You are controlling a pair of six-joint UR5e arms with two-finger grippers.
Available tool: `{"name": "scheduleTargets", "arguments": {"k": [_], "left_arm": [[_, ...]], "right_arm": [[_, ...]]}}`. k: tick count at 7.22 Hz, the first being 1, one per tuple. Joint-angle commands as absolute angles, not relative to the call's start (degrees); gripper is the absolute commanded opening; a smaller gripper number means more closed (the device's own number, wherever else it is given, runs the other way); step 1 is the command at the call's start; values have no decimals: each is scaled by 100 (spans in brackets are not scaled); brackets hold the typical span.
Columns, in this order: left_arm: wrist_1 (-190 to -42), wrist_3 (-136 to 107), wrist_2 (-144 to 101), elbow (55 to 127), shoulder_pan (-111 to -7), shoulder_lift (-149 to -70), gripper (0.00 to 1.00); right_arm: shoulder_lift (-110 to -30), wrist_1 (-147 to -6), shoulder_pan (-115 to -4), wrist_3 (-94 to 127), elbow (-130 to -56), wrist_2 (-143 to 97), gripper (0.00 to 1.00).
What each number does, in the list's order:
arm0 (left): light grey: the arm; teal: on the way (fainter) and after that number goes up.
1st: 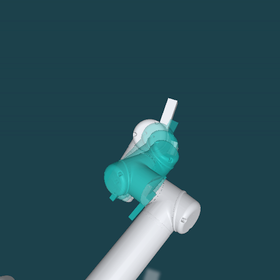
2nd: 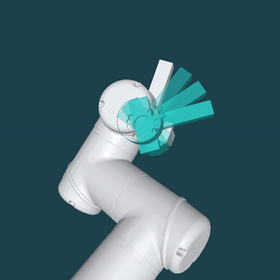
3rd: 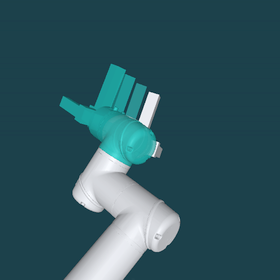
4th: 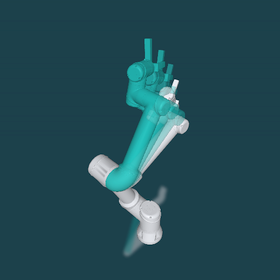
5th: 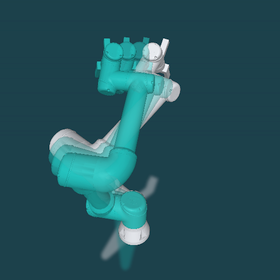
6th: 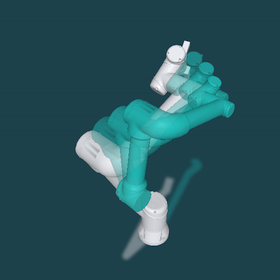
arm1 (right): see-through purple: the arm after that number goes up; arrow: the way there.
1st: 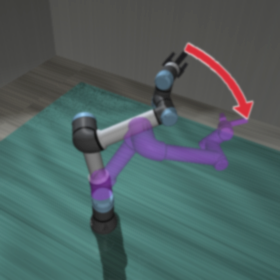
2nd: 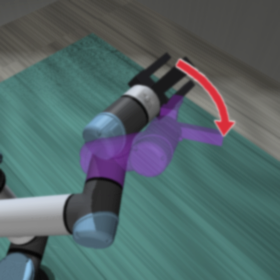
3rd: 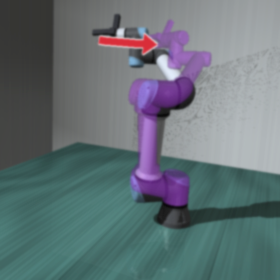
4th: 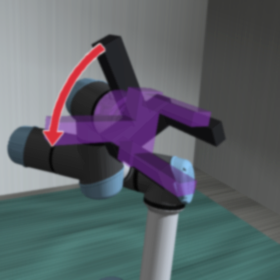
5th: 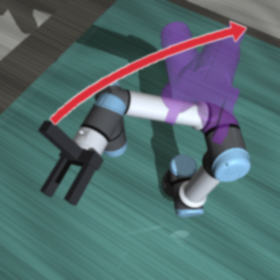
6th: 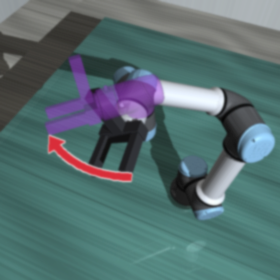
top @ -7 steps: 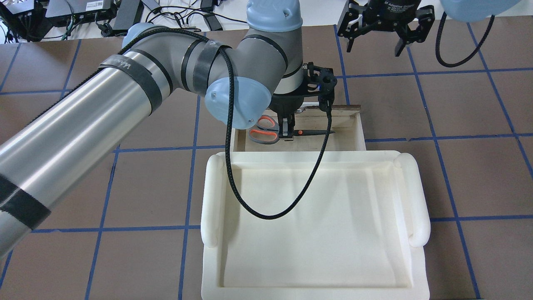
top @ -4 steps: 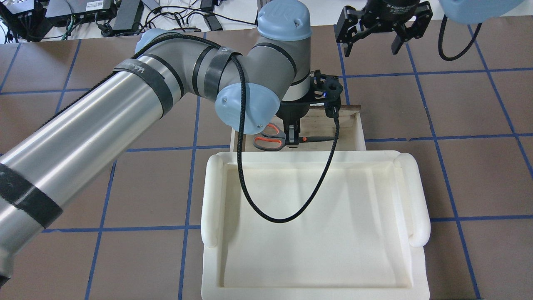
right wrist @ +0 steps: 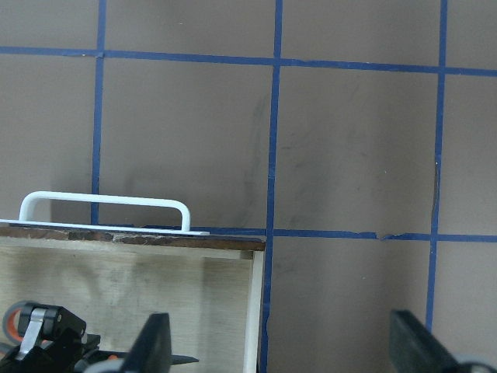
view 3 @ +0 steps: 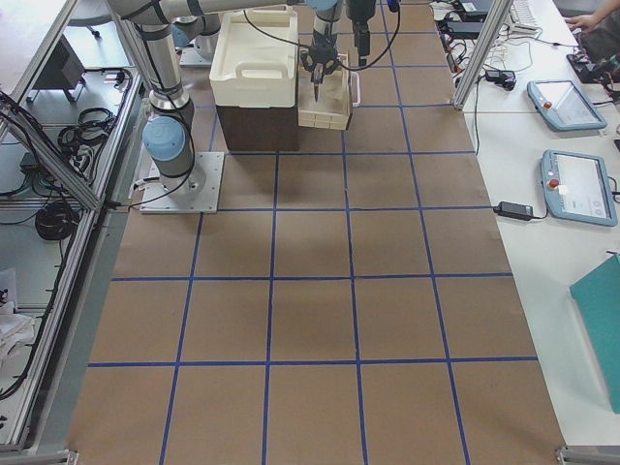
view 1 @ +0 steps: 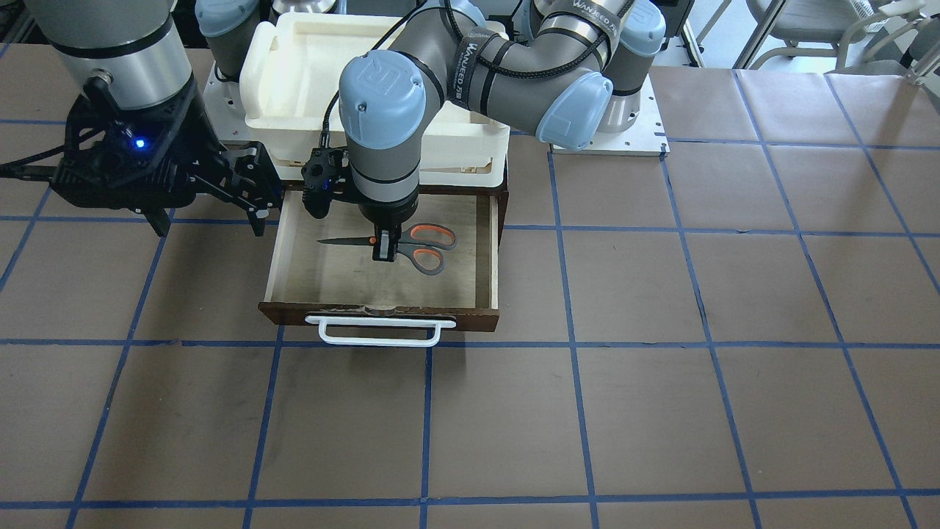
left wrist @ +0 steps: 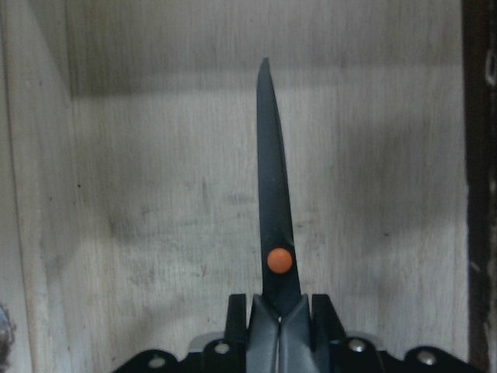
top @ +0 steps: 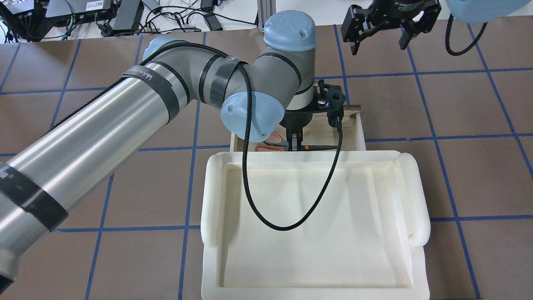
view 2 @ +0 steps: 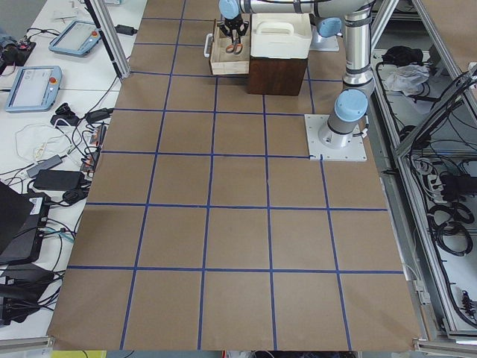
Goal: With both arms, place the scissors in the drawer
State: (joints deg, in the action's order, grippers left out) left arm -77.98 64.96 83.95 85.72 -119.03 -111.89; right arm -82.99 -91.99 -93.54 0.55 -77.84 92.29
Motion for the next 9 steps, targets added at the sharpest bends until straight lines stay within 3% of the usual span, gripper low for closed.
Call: {"name": "scheduleTargets", "arguments": {"k": [1, 2, 4, 9], "left_arm": [[-7796, 6495, 8376, 8596, -11936, -11153, 80], [-7796, 6495, 8376, 8604, -11936, -11145, 89], [-7761, 6495, 8376, 8596, -11936, -11040, 99], [-7717, 6451, 8341, 8447, -11060, -10609, 99]], "right_arm": [[-8323, -9202, -9360, 88, -7900, 9220, 100], [-8323, -9193, -9360, 53, -7988, 9107, 100], [-8332, -9202, -9352, 44, -8033, 8921, 100], [-8332, -9185, -9352, 97, -8033, 8965, 100]]}}
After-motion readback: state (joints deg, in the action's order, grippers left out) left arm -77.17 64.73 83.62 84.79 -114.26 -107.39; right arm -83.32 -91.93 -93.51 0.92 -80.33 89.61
